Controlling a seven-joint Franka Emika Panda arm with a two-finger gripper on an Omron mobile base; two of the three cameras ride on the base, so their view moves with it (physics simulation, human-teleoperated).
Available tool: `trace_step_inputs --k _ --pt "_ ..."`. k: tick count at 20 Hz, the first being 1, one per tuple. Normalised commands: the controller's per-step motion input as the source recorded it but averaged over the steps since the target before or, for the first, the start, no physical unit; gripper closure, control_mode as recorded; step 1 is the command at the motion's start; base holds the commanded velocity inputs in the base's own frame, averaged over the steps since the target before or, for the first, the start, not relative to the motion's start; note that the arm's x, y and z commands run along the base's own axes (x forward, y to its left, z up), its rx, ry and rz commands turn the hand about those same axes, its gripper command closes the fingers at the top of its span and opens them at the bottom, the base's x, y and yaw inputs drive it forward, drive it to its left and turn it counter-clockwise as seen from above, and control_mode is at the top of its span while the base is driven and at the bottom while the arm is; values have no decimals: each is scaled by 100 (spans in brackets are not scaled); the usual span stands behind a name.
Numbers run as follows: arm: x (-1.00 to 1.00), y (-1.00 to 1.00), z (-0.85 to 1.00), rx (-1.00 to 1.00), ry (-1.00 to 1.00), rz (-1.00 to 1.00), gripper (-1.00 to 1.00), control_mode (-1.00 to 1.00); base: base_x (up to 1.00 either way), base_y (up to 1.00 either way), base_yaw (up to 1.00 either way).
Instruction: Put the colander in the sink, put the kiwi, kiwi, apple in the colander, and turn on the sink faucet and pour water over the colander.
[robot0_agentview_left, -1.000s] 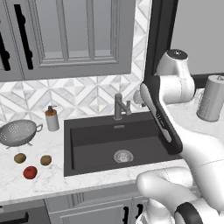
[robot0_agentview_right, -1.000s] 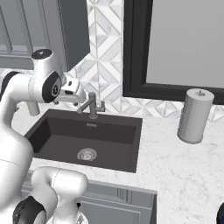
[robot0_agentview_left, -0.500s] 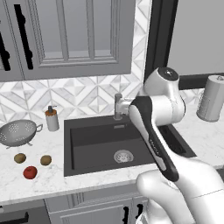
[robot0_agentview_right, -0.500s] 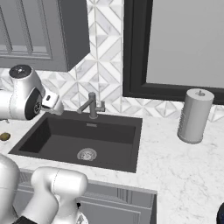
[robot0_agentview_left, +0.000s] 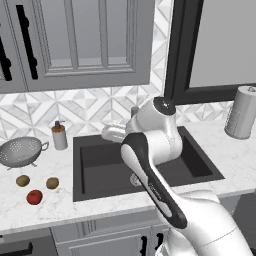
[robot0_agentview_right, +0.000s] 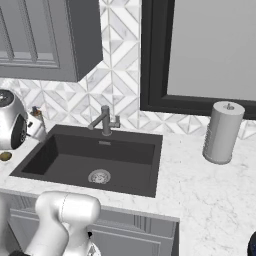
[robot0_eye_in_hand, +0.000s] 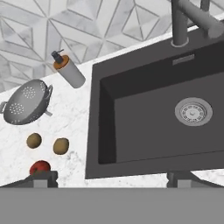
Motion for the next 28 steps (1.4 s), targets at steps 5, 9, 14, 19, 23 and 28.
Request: trace_step_inputs --k 5,9,14,19,23,28 --pt "2 100 -35 2 0 0 -100 -100 0 0 0" --pt "16 100 -36 1 0 0 -100 -100 0 0 0" --pt "29 91 -24 5 0 0 -100 -100 0 0 0" --pt "38 61 -5 10 0 0 -100 -100 0 0 0" --pt "34 19 0 11 2 0 -100 -100 0 0 0" --pt "29 11 0 5 10 0 -100 -100 0 0 0"
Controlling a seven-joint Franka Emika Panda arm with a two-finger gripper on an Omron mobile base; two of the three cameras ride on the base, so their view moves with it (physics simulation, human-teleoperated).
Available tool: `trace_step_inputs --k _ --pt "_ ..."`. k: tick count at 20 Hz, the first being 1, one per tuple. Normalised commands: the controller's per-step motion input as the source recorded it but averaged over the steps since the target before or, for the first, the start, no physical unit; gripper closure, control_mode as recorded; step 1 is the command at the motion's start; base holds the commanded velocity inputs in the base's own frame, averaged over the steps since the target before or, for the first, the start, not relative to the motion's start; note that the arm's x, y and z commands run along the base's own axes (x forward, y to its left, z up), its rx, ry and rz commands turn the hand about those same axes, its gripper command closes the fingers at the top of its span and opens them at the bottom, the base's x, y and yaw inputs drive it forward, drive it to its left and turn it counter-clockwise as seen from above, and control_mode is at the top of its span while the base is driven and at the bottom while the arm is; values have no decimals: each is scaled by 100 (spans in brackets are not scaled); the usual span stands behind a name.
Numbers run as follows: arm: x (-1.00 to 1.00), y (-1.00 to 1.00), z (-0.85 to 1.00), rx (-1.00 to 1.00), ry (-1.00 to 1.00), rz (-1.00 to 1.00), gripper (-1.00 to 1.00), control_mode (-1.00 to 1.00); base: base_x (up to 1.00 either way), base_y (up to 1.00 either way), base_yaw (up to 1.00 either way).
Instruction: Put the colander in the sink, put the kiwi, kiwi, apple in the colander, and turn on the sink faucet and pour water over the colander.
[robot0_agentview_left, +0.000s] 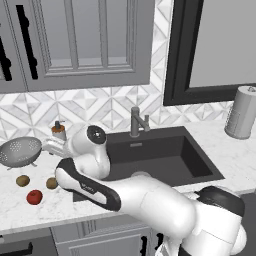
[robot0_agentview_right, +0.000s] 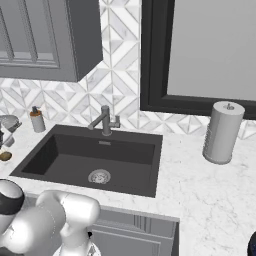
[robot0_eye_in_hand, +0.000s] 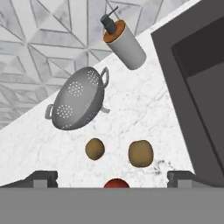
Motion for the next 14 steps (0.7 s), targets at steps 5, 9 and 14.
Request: trace_step_inputs --k 5,9,14 --pt "21 0 0 0 18 0 -100 -100 0 0 0" --pt "18 19 0 0 5 0 -100 -100 0 0 0" --pt "15 34 -9 0 0 0 -100 -100 0 0 0"
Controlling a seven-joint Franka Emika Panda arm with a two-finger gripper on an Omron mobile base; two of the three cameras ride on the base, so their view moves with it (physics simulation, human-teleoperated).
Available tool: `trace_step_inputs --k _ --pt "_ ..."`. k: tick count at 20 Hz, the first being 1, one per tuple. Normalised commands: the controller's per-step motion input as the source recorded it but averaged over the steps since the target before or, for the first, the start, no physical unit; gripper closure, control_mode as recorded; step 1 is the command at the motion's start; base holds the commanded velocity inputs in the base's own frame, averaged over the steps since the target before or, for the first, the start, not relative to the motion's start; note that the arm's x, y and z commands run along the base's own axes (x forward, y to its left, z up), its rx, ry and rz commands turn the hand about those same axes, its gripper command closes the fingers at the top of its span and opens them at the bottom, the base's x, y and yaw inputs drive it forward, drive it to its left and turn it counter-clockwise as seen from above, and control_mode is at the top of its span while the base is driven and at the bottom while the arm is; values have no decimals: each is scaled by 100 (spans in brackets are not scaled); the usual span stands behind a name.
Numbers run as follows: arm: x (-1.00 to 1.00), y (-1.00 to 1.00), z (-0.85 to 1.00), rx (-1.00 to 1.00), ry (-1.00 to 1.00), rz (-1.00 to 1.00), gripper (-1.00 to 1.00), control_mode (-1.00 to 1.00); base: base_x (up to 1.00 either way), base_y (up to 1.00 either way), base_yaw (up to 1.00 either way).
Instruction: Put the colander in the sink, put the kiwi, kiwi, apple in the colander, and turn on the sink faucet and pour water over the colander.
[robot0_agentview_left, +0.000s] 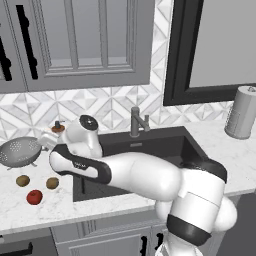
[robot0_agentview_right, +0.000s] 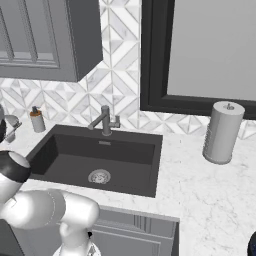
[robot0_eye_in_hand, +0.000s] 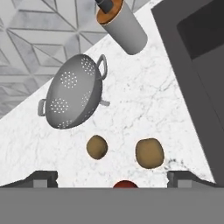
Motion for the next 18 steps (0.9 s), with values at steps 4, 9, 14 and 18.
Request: trace_step_inputs --k 4,9,14,18 --pt "2 27 -21 0 0 -1 -100 -100 0 0 0" --pt "4 27 -12 0 0 -3 -100 -100 0 0 0" --pt "19 30 -7 0 0 -7 -100 -100 0 0 0" --pt "30 28 -3 0 6 -9 -100 -100 0 0 0"
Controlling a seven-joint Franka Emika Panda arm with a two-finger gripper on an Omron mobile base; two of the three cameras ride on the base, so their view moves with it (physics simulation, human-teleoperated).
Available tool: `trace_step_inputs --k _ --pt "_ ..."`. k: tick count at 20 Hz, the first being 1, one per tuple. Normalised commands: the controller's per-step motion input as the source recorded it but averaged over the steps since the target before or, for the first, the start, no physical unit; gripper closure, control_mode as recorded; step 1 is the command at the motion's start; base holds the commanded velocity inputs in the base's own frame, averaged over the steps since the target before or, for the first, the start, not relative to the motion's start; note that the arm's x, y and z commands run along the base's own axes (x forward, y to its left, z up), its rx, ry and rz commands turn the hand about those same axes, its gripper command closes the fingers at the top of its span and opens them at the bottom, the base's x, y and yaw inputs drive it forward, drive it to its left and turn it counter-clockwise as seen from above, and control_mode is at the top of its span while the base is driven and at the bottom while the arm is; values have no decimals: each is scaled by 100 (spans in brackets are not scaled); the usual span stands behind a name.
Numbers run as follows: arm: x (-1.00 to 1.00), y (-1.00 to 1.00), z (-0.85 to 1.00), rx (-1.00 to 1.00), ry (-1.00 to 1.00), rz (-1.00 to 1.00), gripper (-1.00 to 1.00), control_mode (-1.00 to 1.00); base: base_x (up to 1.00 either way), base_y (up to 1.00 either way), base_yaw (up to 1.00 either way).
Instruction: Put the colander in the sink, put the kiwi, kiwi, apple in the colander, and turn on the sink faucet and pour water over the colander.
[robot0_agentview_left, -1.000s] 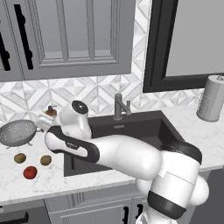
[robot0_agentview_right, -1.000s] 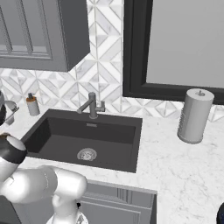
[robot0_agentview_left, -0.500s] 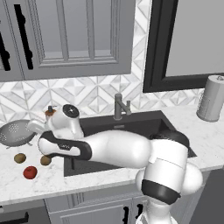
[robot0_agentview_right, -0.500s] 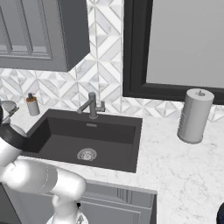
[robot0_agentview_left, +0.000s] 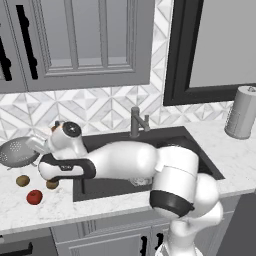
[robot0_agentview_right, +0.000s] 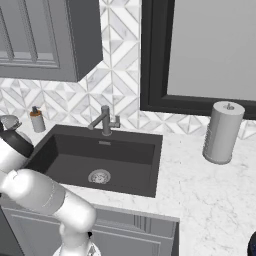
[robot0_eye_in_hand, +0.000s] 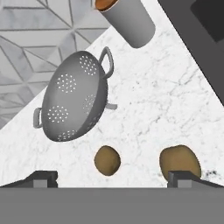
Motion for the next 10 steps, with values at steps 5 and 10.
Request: trace_step_inputs --k 5,10 --pt "32 21 -1 0 9 -8 -100 -100 0 0 0" --pt "31 15 -13 0 11 -8 -100 -100 0 0 0"
